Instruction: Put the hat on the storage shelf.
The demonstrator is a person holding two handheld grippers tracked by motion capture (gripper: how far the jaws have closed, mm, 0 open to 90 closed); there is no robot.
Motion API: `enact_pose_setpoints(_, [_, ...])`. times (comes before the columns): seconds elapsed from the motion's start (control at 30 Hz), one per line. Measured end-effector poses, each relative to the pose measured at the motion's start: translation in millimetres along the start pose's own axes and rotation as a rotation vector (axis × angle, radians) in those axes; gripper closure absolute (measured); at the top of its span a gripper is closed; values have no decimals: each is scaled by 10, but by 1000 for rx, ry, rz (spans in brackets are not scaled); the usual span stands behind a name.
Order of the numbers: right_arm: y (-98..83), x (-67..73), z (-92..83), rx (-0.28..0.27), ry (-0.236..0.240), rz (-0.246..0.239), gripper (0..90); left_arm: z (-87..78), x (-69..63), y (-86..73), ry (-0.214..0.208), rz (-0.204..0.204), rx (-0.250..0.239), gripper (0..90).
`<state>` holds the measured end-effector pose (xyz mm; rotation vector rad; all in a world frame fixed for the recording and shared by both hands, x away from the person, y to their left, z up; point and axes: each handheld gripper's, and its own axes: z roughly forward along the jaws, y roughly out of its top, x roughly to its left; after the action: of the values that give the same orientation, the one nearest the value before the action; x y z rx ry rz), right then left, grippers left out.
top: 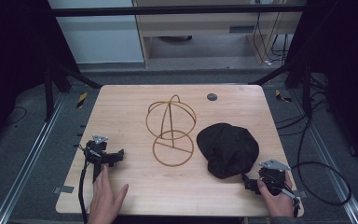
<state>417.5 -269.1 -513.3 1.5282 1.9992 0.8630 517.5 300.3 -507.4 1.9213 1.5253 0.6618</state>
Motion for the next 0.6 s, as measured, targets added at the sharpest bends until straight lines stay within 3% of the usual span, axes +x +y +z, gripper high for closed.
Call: enact_pose_setpoints(0.6, [7, 8, 6, 4, -5, 6, 6, -2, -27, -3, 19, -21, -1, 0])
